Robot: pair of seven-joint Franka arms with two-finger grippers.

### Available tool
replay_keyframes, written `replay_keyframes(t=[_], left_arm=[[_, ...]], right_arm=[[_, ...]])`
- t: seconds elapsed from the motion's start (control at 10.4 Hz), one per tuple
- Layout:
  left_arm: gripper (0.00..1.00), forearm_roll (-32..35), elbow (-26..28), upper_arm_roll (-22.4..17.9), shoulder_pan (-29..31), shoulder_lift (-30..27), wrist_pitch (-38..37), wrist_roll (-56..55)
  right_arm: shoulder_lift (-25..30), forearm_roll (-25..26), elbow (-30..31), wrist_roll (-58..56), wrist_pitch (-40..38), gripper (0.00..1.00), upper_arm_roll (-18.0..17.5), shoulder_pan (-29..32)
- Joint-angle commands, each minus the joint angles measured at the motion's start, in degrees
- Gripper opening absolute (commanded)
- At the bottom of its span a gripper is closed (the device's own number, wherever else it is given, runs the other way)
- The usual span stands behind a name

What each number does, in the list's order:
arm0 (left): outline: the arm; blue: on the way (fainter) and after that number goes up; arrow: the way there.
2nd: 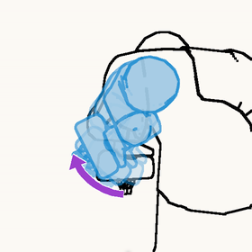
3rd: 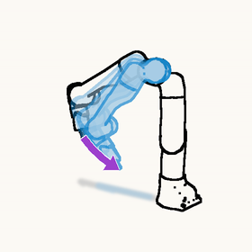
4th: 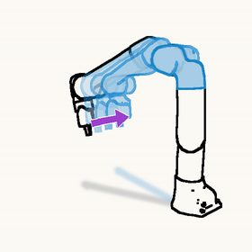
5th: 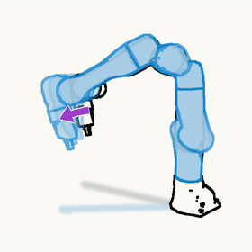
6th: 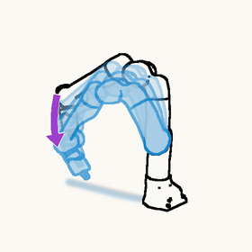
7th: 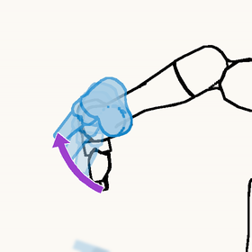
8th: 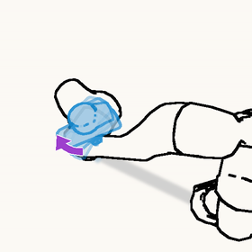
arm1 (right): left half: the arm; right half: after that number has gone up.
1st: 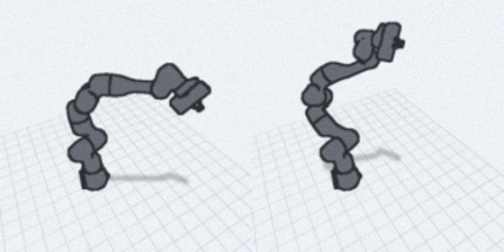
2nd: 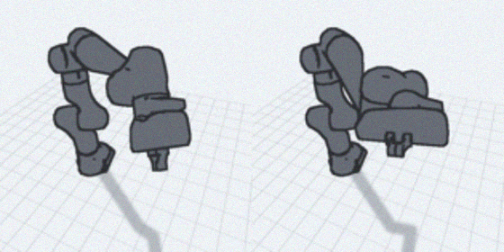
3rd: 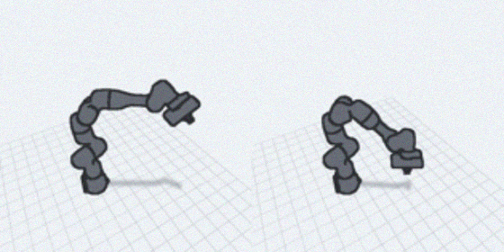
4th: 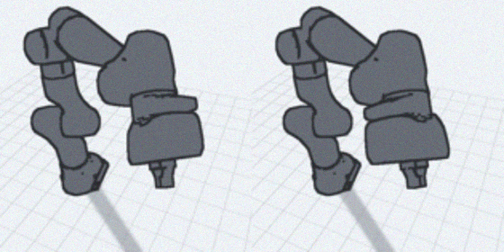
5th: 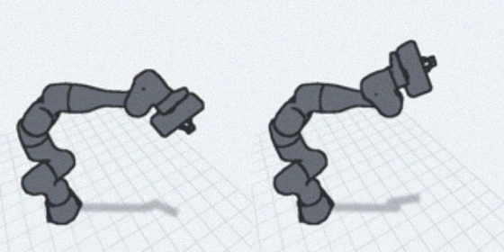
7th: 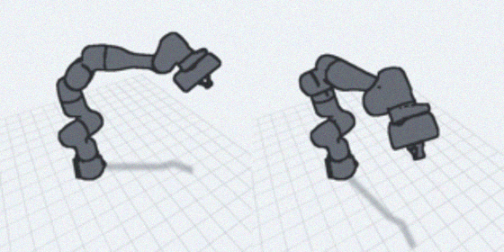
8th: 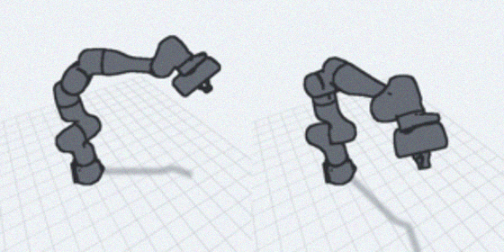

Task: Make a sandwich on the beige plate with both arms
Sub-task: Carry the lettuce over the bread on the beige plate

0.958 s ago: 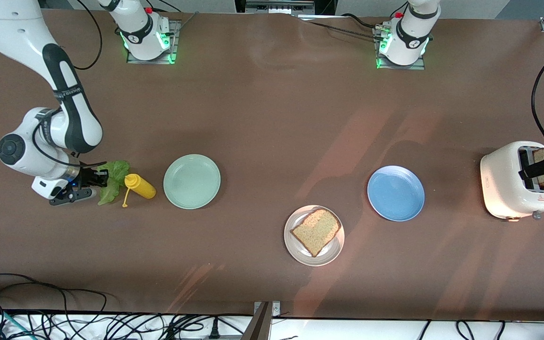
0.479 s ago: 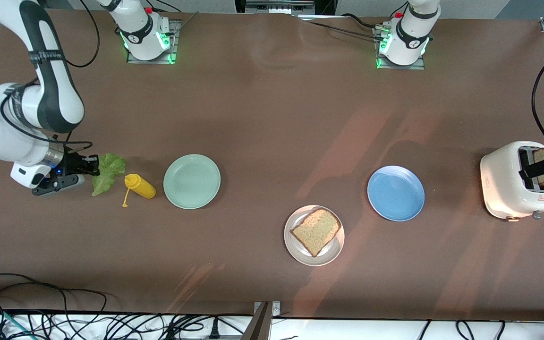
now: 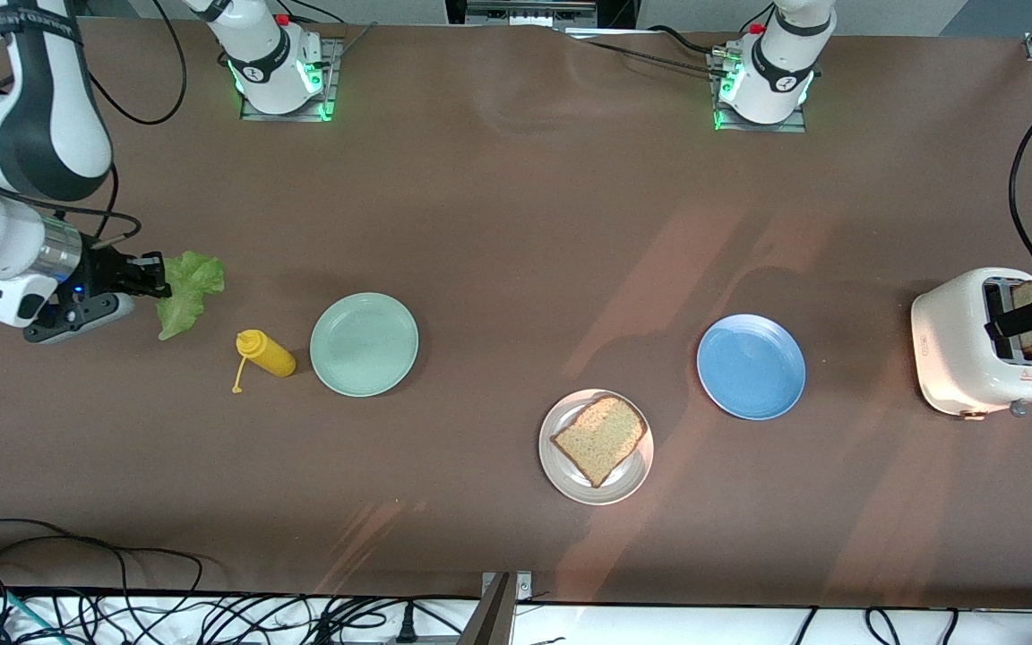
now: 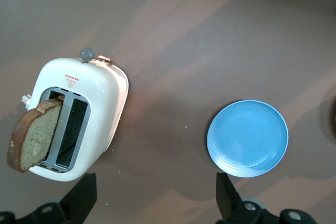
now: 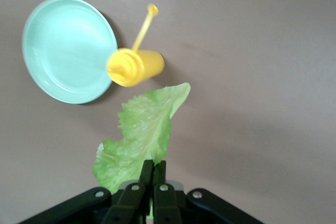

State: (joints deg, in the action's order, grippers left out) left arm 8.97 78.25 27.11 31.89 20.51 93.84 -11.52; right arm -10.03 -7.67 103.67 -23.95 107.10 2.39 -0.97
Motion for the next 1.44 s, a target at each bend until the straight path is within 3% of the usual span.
replay_keyframes(t=[0.0,0.1,0.38,0.67,0.86,0.96,1.34], left_arm=[[1.00,1.5,1.7,0.3,0.6,-2.0,-0.3,1.2],[1.00,1.5,1.7,0.3,0.6,-2.1,-0.4,1.2],[1.00,1.5,1.7,0.3,0.6,-2.1,-0.4,1.2],[1.00,1.5,2.1,0.3,0.6,-2.2,-0.4,1.3],[1.00,1.6,2.1,0.3,0.6,-2.2,-0.4,1.3],[1.00,1.6,2.1,0.3,0.6,-2.2,-0.4,1.3],[1.00,1.6,2.1,0.3,0.6,-2.2,-0.4,1.3]], right_arm=[[-1.7,-3.2,-5.0,8.5,-2.6,0.00,-2.1,-3.5],[-3.6,-4.5,-8.4,12.5,-4.0,0.00,-2.0,-6.6],[-17.0,-12.1,-26.2,27.7,-6.4,0.00,0.5,-16.1],[-26.6,-15.3,-33.9,41.8,4.0,0.00,1.4,-24.8],[-35.9,-17.6,-44.2,51.9,9.4,0.00,3.8,-30.7],[-39.2,-20.5,-47.0,57.1,13.1,0.00,5.6,-33.5],[-45.6,-29.2,-48.2,71.1,32.4,0.00,5.8,-37.8]])
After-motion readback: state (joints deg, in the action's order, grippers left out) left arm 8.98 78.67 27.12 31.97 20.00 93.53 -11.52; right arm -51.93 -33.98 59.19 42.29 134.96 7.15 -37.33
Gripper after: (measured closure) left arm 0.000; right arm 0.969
